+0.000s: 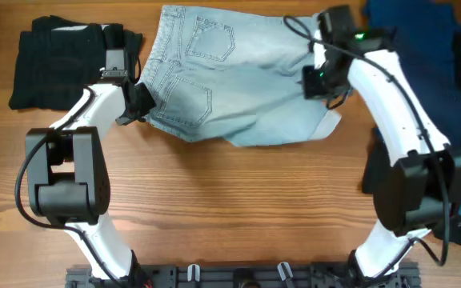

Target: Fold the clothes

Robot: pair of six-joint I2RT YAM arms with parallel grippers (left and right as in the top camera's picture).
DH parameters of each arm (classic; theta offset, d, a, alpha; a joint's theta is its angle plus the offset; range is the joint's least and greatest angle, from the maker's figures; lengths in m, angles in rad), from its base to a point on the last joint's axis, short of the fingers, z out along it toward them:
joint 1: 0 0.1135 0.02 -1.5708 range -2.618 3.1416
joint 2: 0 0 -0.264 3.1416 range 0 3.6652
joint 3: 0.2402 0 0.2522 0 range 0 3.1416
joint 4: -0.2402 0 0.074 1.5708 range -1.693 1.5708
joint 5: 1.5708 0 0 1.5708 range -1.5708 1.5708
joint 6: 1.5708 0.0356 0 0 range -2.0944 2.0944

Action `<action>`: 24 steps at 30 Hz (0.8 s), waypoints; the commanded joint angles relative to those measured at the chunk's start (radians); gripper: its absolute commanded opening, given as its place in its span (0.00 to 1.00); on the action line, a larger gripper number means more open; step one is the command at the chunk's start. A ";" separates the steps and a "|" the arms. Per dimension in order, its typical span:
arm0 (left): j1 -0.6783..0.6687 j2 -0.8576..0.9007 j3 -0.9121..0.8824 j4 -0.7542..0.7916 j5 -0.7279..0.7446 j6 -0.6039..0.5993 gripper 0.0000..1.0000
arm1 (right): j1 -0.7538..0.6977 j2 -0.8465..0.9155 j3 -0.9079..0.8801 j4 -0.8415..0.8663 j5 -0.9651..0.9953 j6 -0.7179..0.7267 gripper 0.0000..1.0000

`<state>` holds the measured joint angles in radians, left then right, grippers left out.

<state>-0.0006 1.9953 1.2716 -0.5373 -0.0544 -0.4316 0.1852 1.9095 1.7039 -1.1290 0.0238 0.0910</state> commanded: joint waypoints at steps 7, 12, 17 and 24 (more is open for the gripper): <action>0.030 0.024 -0.011 -0.028 -0.048 0.005 0.04 | -0.028 -0.018 0.019 -0.022 0.137 0.139 1.00; 0.030 0.022 -0.011 -0.037 -0.048 0.005 0.04 | -0.045 -0.018 -0.040 -0.124 -0.159 0.230 0.99; 0.030 0.022 -0.011 -0.042 -0.048 0.009 0.04 | -0.021 -0.018 -0.278 -0.043 -0.216 0.330 0.92; 0.030 0.022 -0.011 -0.034 -0.048 0.009 0.04 | -0.029 -0.018 -0.543 0.247 -0.204 0.457 0.87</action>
<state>0.0078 1.9953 1.2747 -0.5594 -0.0559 -0.4313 0.1627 1.8984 1.2423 -0.9813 -0.1688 0.4419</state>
